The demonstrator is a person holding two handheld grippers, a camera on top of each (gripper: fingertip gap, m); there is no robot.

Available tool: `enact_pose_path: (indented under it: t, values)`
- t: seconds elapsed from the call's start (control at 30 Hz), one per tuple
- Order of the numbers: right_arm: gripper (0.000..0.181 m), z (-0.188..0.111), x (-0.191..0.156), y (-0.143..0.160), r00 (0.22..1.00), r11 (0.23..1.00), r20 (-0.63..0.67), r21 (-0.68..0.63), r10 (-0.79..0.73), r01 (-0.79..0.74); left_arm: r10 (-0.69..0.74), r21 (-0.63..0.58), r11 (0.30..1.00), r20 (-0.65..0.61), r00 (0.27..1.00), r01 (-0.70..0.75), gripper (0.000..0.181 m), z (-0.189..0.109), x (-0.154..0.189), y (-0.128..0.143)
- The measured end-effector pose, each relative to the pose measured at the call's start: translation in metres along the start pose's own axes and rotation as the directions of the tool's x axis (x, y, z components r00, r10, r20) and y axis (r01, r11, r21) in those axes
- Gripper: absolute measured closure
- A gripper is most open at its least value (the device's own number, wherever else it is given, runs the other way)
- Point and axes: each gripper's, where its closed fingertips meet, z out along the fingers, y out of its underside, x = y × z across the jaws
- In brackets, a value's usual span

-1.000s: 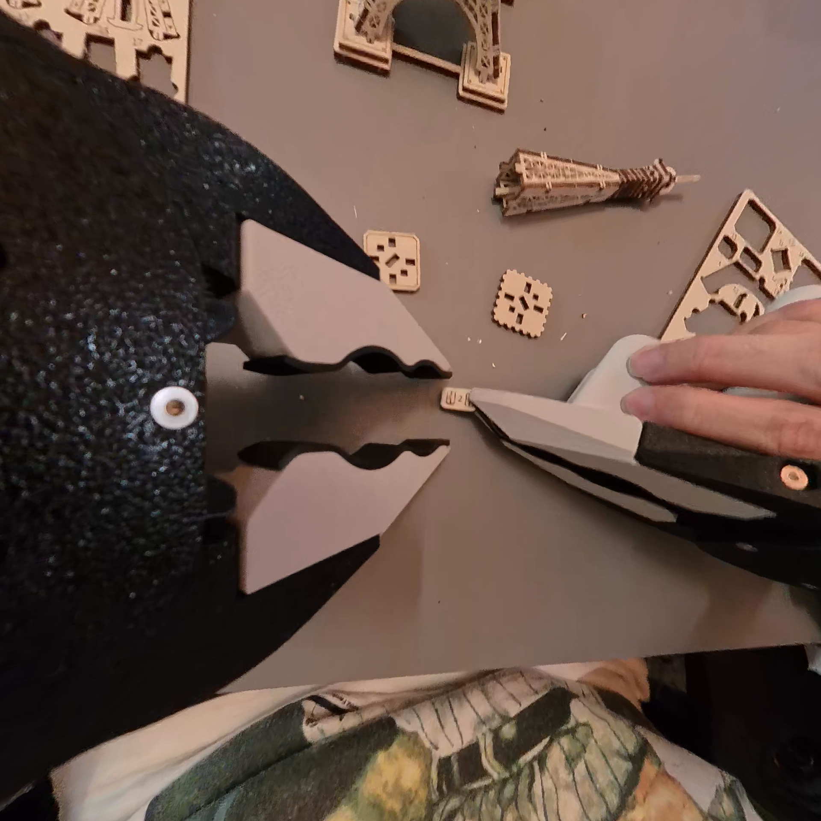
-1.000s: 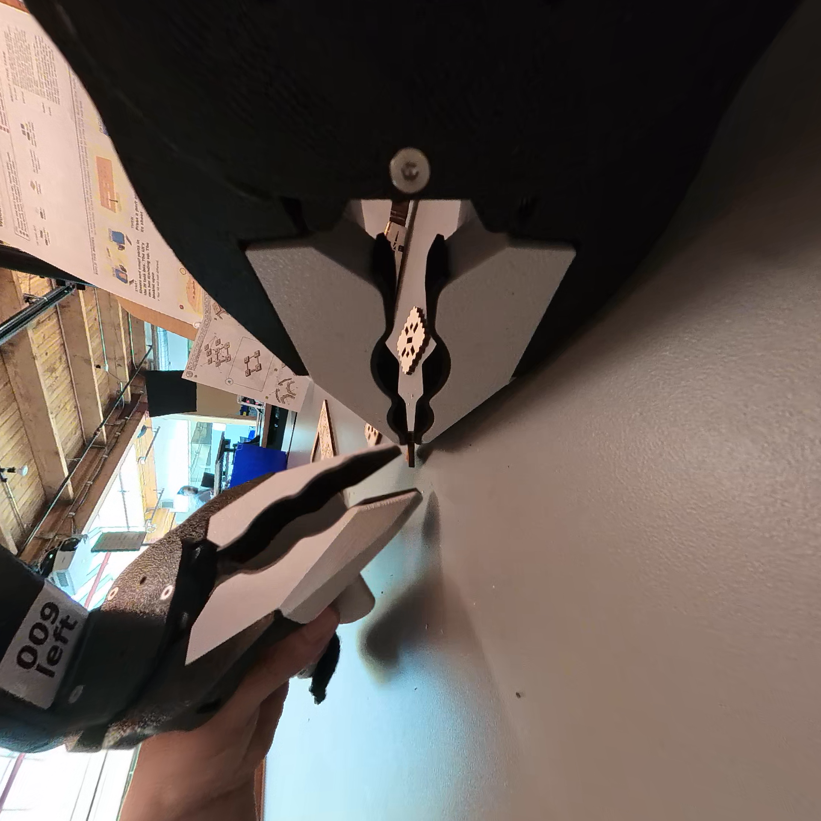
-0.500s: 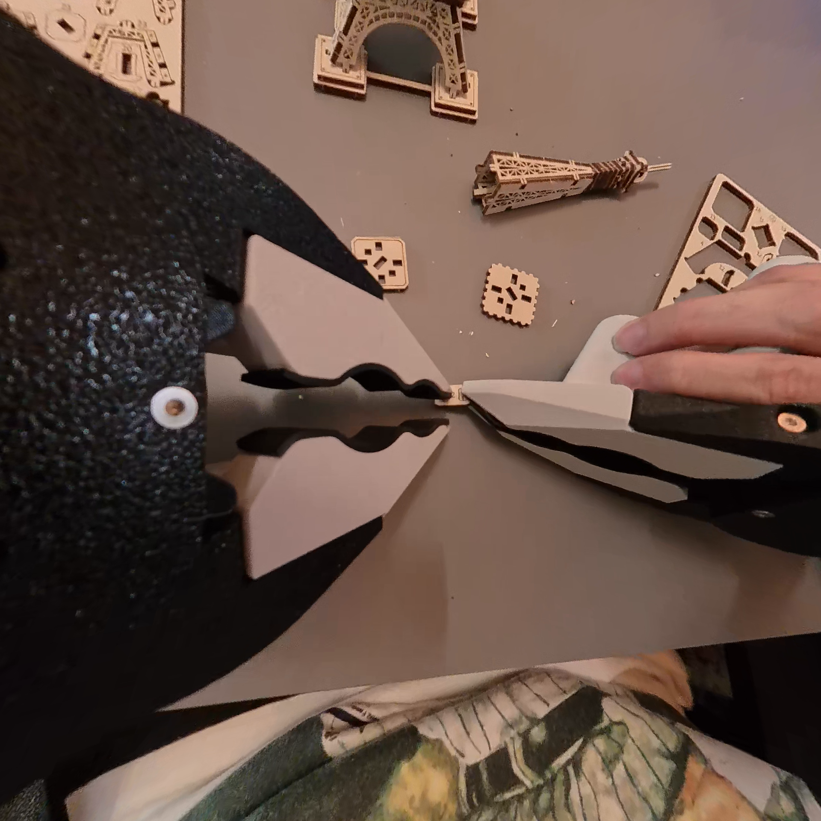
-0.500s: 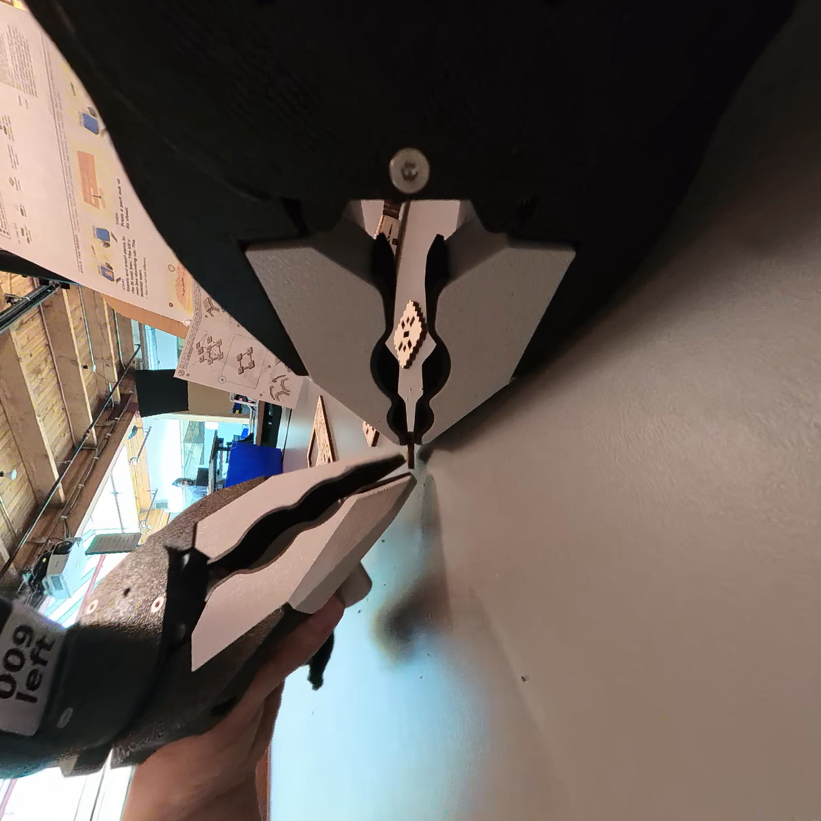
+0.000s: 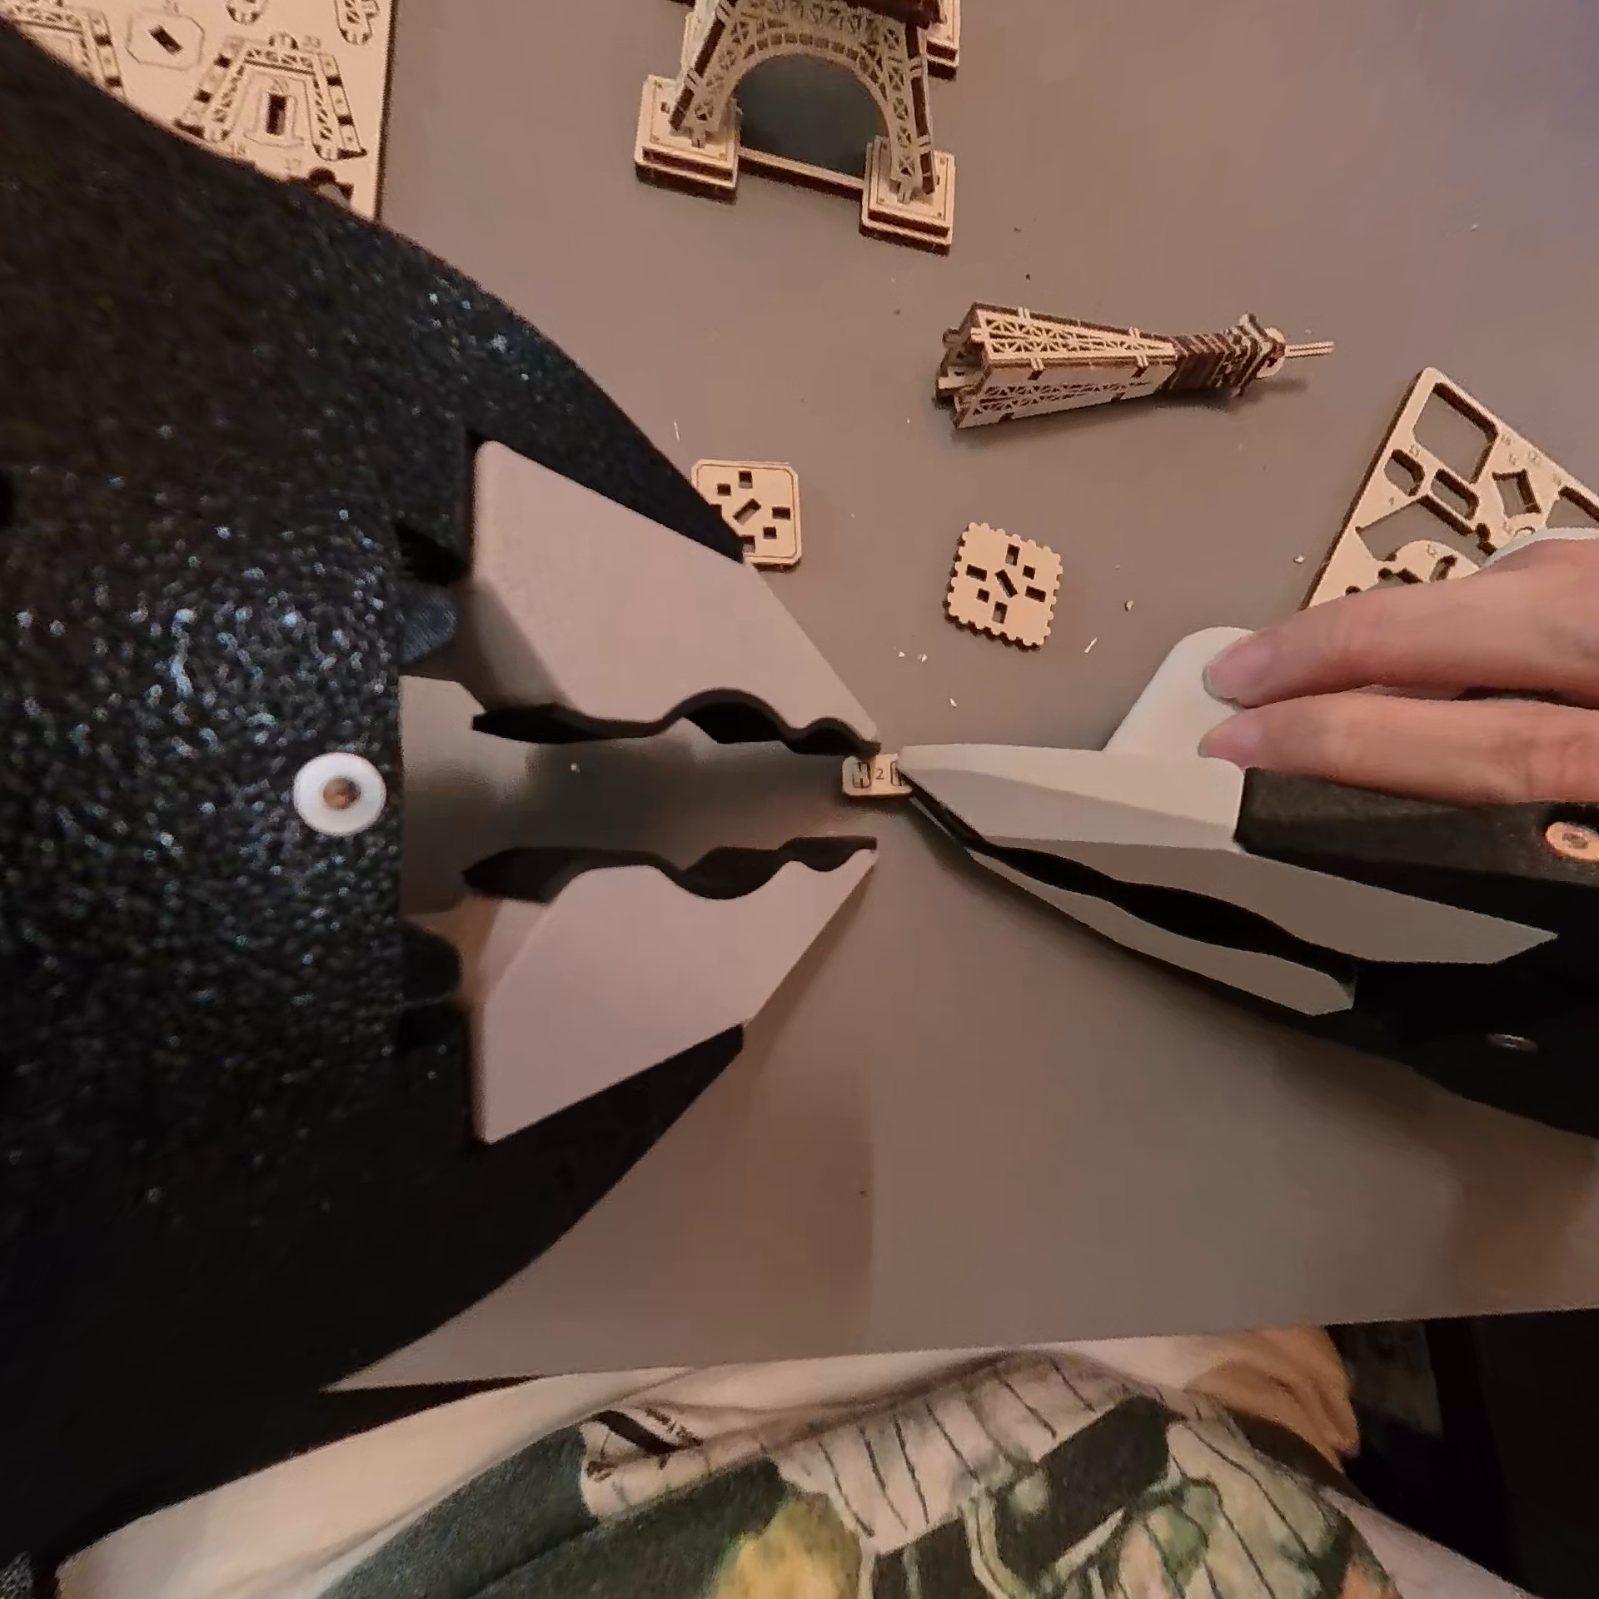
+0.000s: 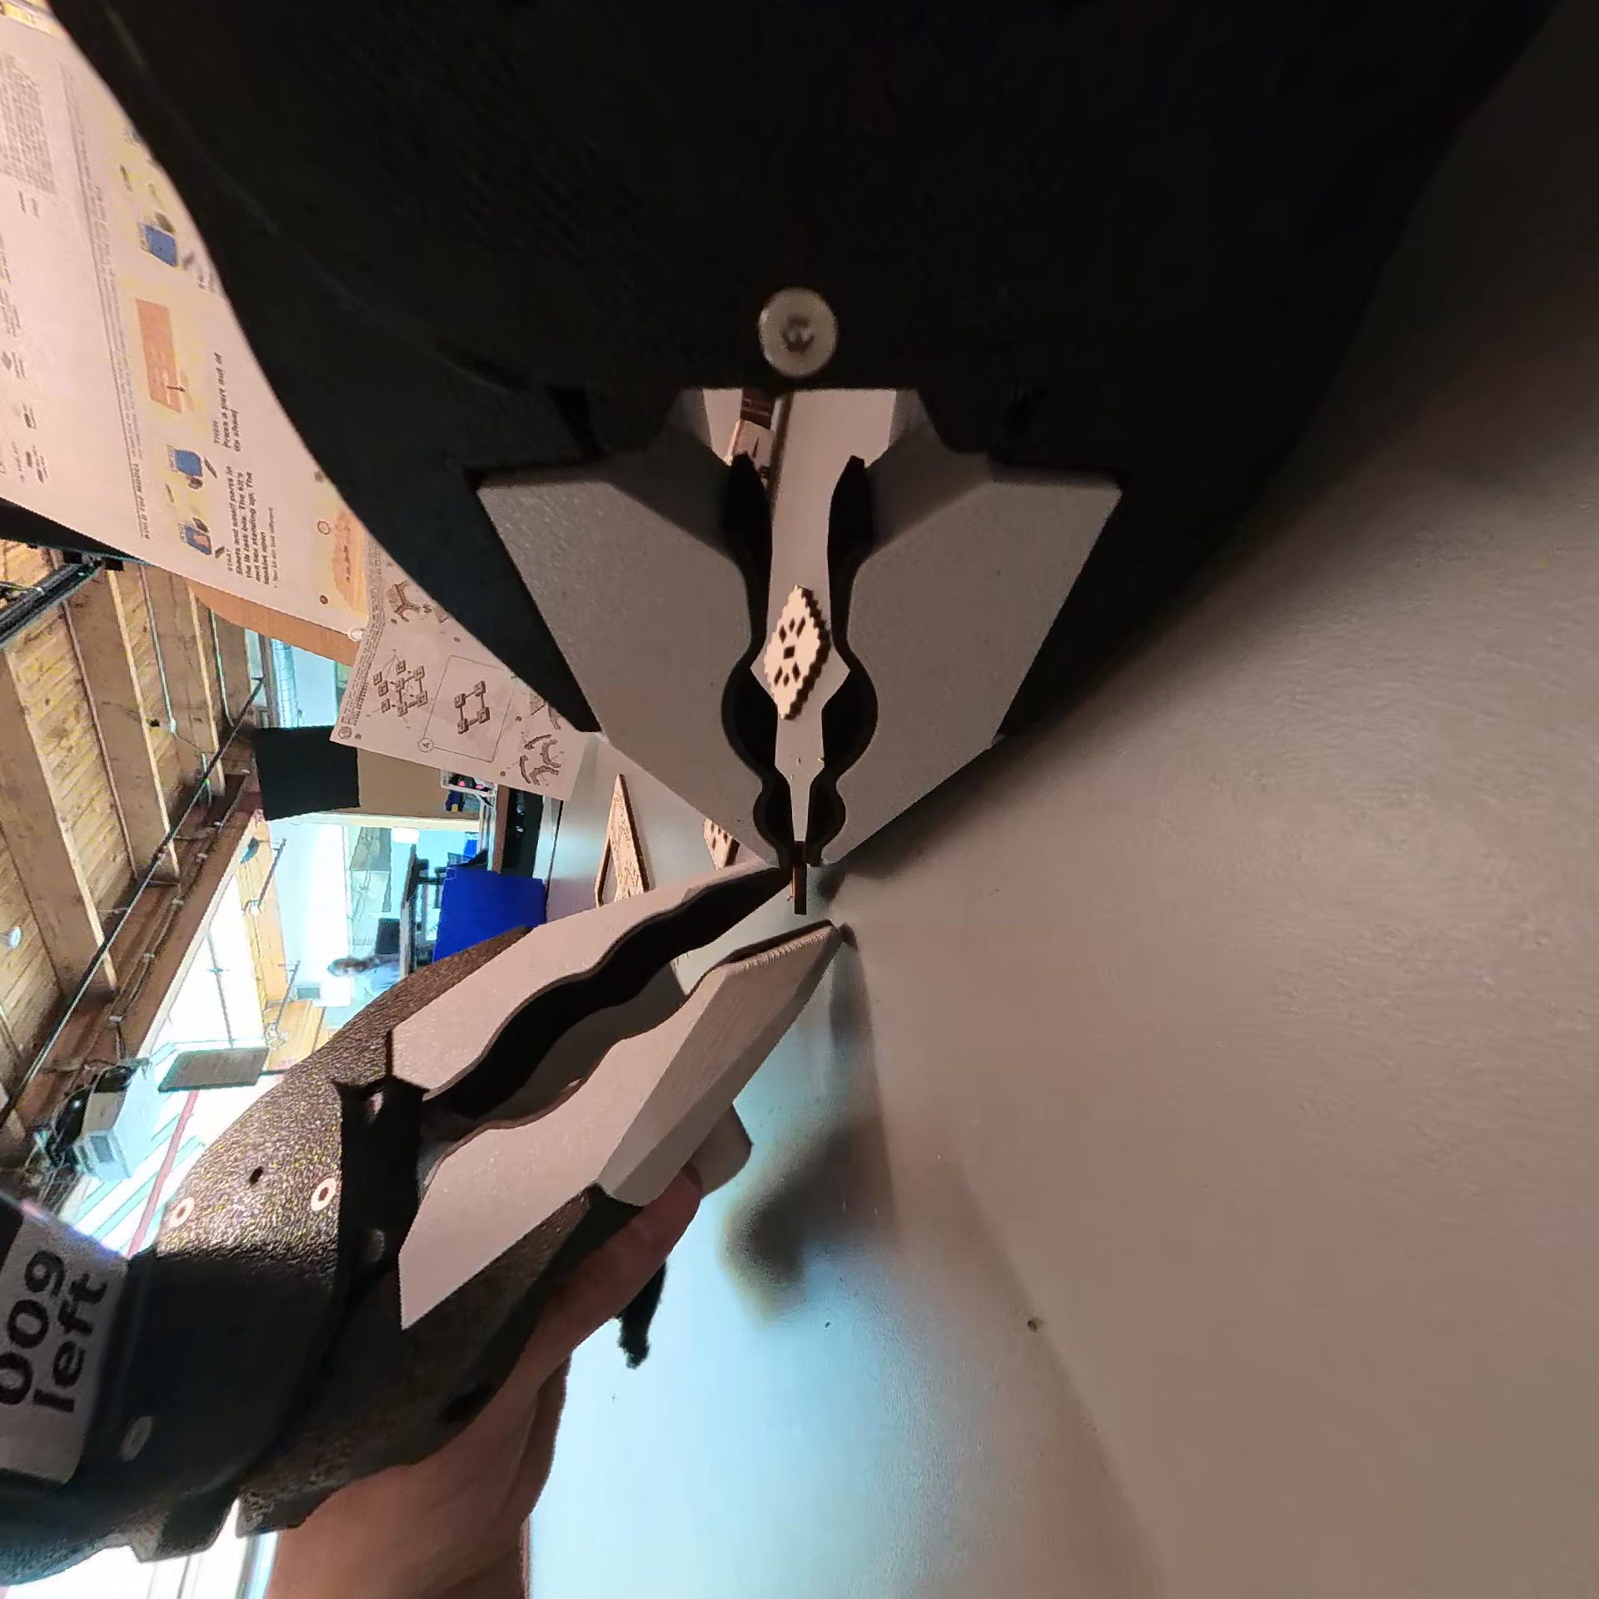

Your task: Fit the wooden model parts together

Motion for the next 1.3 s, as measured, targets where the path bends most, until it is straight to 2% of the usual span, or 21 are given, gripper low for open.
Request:
enact_pose_path:
  t: [0.03, 0.23, 0.37, 0.5, 0.73, 0.83, 0.9, 0.97, 1.03, 1.07, 1.13, 1.2, 1.3]
  values:
    - [0.181, 0.0, 0.0, 0.0, 1.0, 1.0, 0.001, 0.001, 0.002, -0.002, -0.001, -0.003, 1.0, 0.001, 1.0, 0.001, 0.165, 0.0, 0.0, 0.0]
    - [0.181, 0.001, 0.0, 0.0, 1.0, 1.0, 0.001, -0.003, 0.001, -0.001, -0.002, -0.016, 1.0, 0.001, 1.0, 0.002, 0.172, -0.005, 0.003, 0.0]
    - [0.181, 0.001, 0.0, 0.0, 1.0, 1.0, -0.001, -0.007, -0.007, 0.007, -0.022, -0.009, 1.0, -0.016, 1.0, 0.022, 0.168, -0.006, 0.004, 0.0]
    - [0.181, 0.001, 0.0, 0.0, 1.0, 1.0, -0.001, -0.006, -0.003, 0.003, -0.025, 0.023, 0.999, 0.002, 1.0, 0.025, 0.172, -0.008, 0.001, -0.006]
    - [0.181, 0.001, 0.0, 0.0, 1.0, 1.0, -0.001, -0.006, -0.005, 0.005, -0.017, -0.072, 0.997, -0.003, 1.0, 0.017, 0.173, -0.004, 0.005, 0.0]
    - [0.18, 0.001, 0.0, 0.0, 1.0, 1.0, -0.002, -0.005, -0.011, 0.011, -0.146, -0.092, 0.985, -0.032, 0.989, 0.143, 0.177, -0.003, 0.003, 0.0]
    - [0.18, 0.001, 0.0, 0.0, 1.0, 1.0, -0.002, -0.005, -0.009, 0.009, -0.295, -0.095, 0.953, -0.073, 0.953, 0.288, 0.181, -0.002, -0.001, 0.001]
    - [0.18, 0.001, 0.0, 0.0, 1.0, 1.0, -0.002, -0.008, -0.014, 0.014, -0.354, -0.083, 0.935, -0.131, 0.926, 0.346, 0.181, -0.004, 0.001, -0.001]
    - [0.18, 0.001, 0.0, 0.0, 1.0, 1.0, -0.001, -0.009, -0.01, 0.01, -0.313, -0.075, 0.949, -0.147, 0.938, 0.305, 0.166, -0.006, 0.005, -0.002]
    - [0.181, 0.001, 0.0, 0.0, 1.0, 1.0, 0.0, -0.007, -0.005, 0.005, -0.279, -0.073, 0.959, -0.109, 0.954, 0.272, 0.16, -0.007, 0.003, -0.001]
    - [0.181, 0.001, 0.0, 0.0, 1.0, 1.0, 0.002, -0.003, 0.003, -0.003, -0.202, -0.061, 0.978, -0.057, 0.978, 0.198, 0.155, -0.011, -0.001, -0.002]
    - [0.181, 0.001, 0.0, 0.0, 1.0, 1.0, 0.007, 0.007, 0.021, -0.021, -0.098, -0.068, 0.993, -0.055, 0.994, 0.095, 0.153, -0.013, 0.002, -0.002]
    - [0.181, -0.001, 0.0, 0.0, 0.999, 0.998, 0.013, 0.025, 0.051, -0.051, 0.051, -0.122, 0.991, -0.042, 0.998, -0.056, 0.155, -0.011, 0.004, 0.002]
